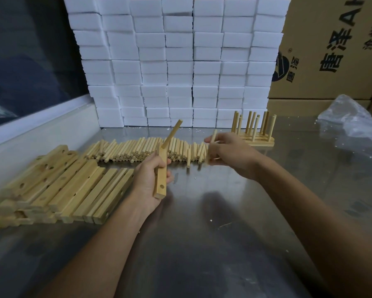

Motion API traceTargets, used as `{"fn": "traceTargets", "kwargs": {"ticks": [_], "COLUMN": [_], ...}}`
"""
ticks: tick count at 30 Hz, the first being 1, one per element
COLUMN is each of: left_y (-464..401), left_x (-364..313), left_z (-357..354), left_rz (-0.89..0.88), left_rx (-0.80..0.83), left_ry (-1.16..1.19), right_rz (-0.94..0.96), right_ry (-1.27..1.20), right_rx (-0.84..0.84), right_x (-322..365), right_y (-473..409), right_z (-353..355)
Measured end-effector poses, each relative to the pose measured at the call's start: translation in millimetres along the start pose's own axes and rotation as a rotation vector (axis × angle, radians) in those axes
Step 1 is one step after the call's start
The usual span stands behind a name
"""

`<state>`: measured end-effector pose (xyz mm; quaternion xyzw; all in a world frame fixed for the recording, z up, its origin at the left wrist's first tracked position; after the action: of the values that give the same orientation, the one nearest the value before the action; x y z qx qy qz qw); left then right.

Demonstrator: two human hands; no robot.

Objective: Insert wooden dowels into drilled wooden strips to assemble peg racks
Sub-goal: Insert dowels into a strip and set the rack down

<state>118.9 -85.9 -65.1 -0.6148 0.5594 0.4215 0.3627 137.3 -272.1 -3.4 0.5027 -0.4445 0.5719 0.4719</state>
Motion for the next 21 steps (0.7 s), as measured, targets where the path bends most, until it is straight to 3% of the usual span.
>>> {"fn": "traceTargets", "kwargs": {"ticks": [3,6,16,21], "left_y": [0.1,-0.5,-3.0,-4.7], "left_x": [0.0,0.3,1.3,4.7], "left_z": [0.0,1.3,-0.1,4.3], "left_rz": [0.000,0.002,-0.010,-0.011], "left_rx": [0.001,0.008,0.048,-0.017], "left_ry": [0.005,0.013,0.043,-0.026], "right_rz": [0.026,0.063,0.178,0.296], "right_ry": [-0.238,-0.248,0.113,0.402], "right_rx": [0.051,0.050,0.022,0.119], "right_x": [10.3,11.1,-8.9,-6.5], "right_y": [7.9,9.7,3.1,6.6], "right_z": [-15.1,-22.2,-32.6,-44.6]}}
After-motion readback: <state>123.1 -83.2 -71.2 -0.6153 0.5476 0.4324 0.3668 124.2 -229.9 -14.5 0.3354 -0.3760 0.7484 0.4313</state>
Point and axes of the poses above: each hand's wrist, its own y-axis away from the middle knuckle, its own z-axis out of the back of the hand, x = y × z, the point moved 6 cm from there along -y, towards the middle knuckle, and after that the axes turned 11 degrees about -y, right-handed, at the moved point
